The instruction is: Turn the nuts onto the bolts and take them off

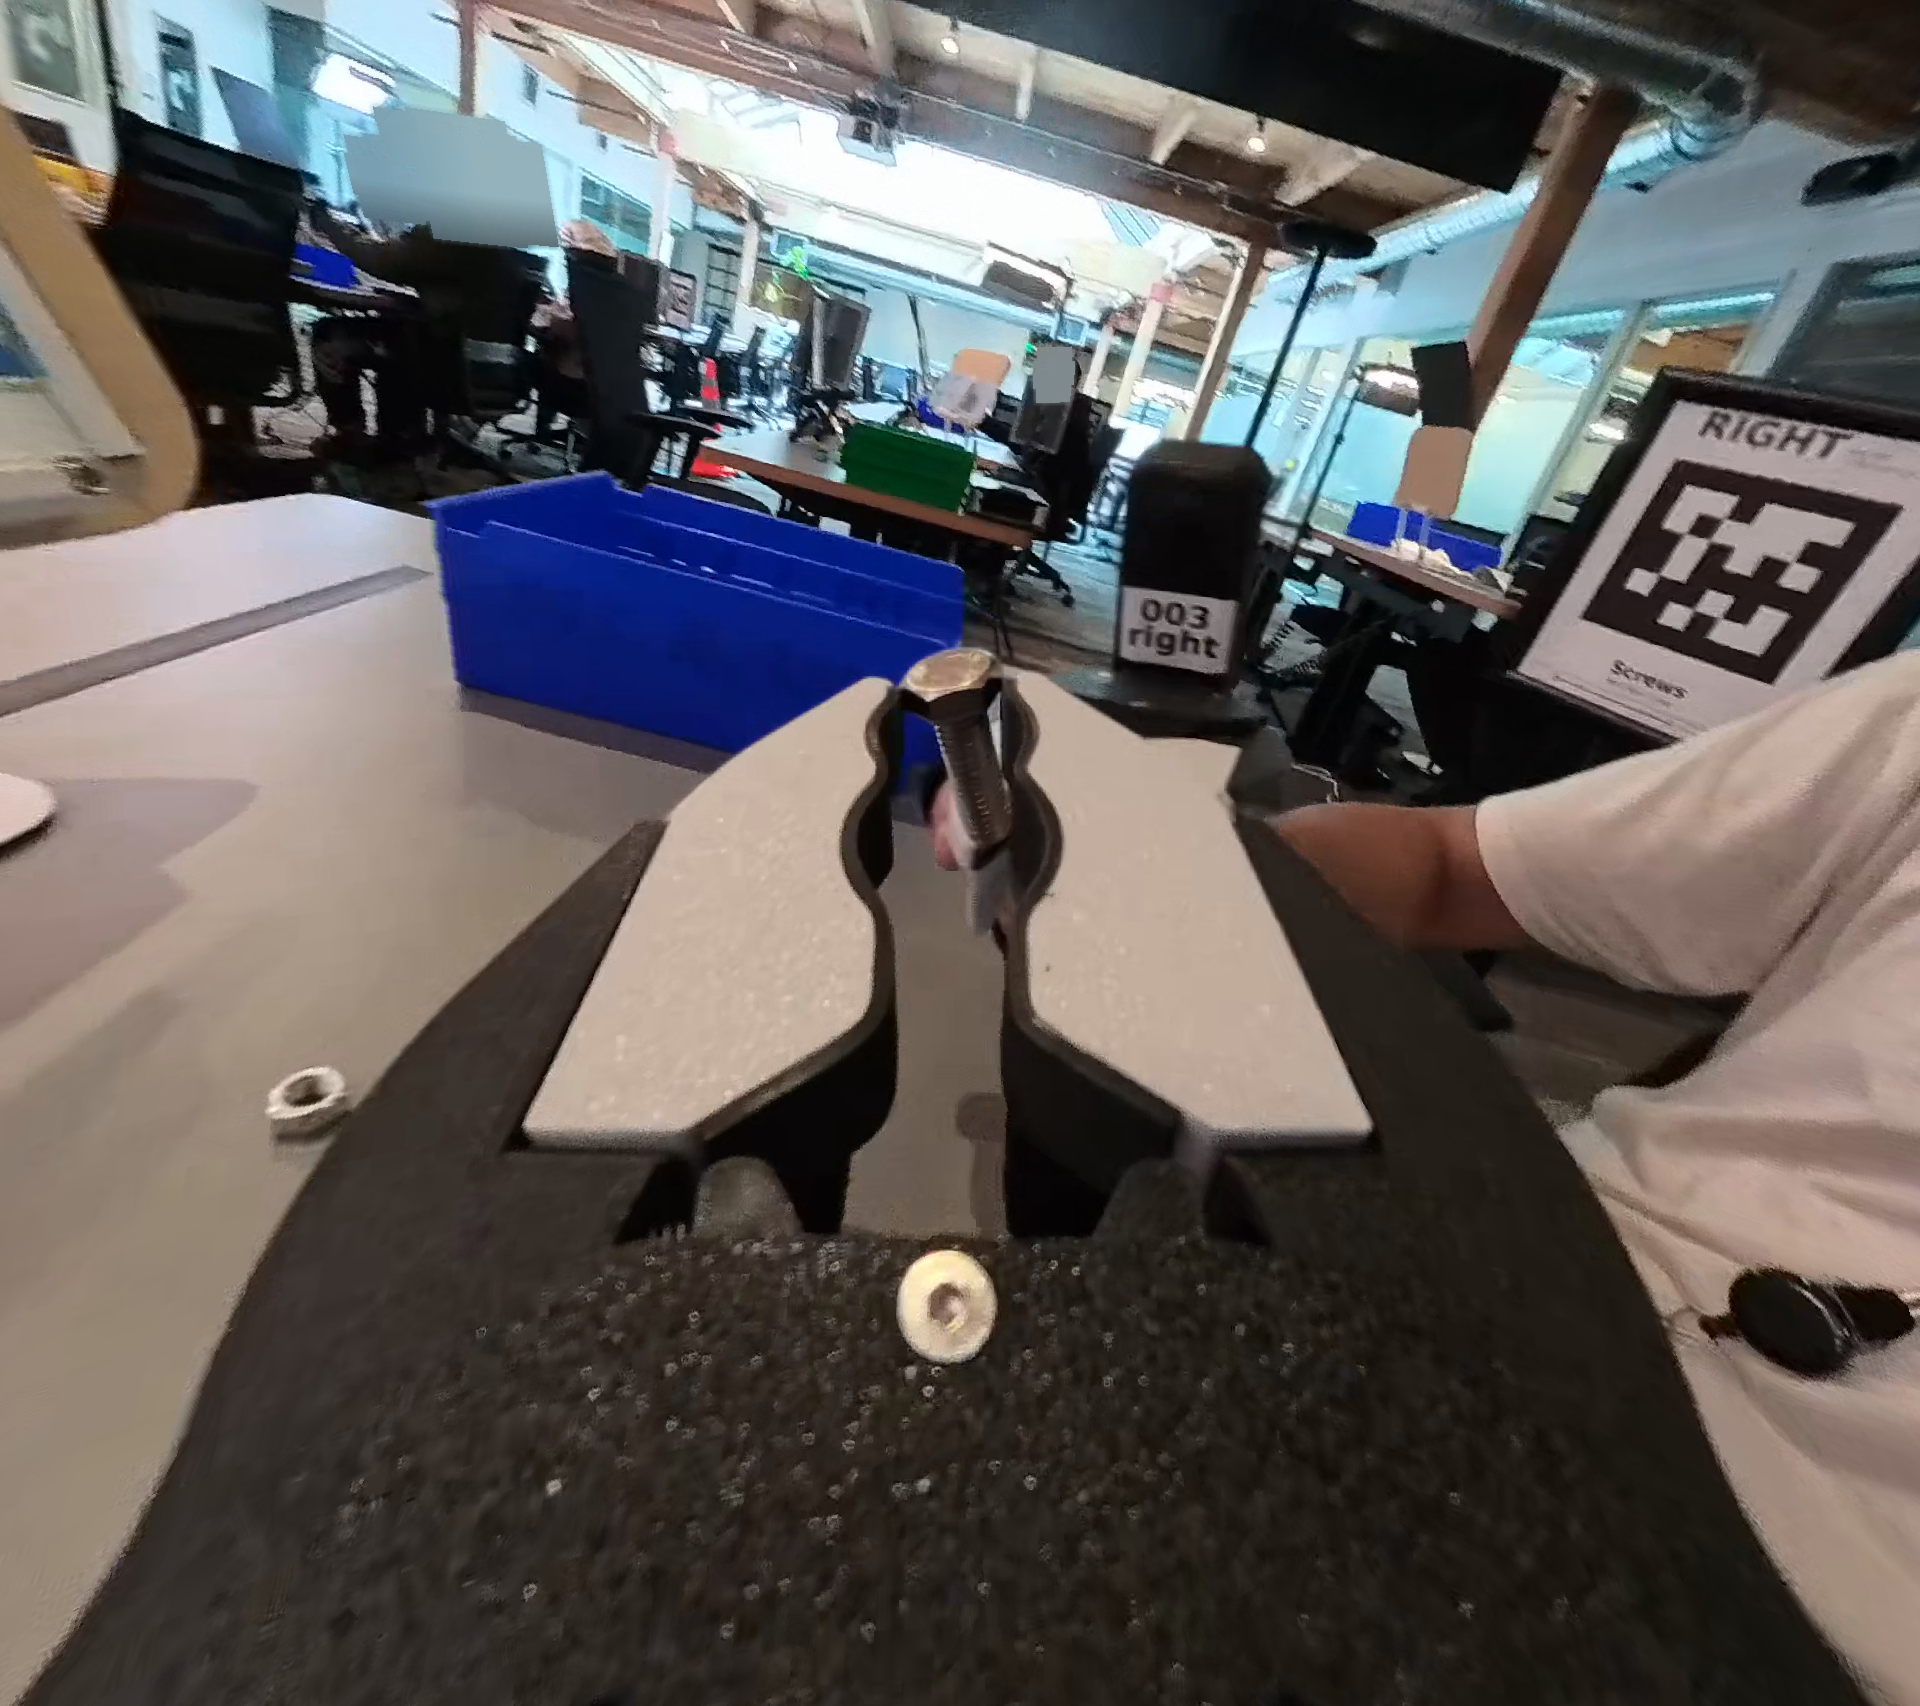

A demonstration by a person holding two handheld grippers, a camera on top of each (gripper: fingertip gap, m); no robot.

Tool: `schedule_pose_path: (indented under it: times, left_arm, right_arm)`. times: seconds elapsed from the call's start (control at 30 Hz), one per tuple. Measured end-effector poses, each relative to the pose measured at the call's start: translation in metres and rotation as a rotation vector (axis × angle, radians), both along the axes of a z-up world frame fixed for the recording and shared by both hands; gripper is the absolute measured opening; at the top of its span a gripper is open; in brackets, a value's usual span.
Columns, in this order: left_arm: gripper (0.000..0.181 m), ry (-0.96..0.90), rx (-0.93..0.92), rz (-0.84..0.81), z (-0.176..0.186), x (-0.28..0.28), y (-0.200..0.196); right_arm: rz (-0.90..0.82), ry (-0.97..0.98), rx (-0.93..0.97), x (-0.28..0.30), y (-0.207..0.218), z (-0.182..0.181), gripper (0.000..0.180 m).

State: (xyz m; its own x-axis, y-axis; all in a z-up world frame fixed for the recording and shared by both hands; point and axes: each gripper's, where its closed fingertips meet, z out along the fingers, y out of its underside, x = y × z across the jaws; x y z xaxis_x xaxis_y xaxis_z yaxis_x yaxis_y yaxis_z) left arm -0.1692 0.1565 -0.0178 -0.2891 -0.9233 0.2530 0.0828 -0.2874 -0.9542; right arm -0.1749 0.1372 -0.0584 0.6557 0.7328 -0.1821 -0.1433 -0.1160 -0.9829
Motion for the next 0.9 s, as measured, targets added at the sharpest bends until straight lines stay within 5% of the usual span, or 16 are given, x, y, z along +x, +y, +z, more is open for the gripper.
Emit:
schedule_pose_path:
  times: [0.37, 0.57, 0.77, 0.9]
  left_arm:
    - [0.017, 0.033, 0.016, -0.069, -0.012, 0.016, -0.024]
    - [0.018, 0.061, 0.055, -0.062, -0.018, 0.016, -0.026]
    - [0.054, 0.146, 0.083, -0.095, -0.023, 0.008, -0.023]
    - [0.053, 0.24, 0.2, -0.108, -0.034, 0.002, -0.029]
  right_arm:
    - [0.094, 0.142, -0.072, 0.003, -0.006, 0.003, 0.01]
    - [0.129, 0.072, -0.093, 0.007, -0.008, -0.004, 0.009]
    - [0.1, -0.031, -0.085, 0.017, -0.008, -0.011, 0.009]
    - [0.112, -0.268, -0.082, 0.019, -0.013, -0.03, 0.009]
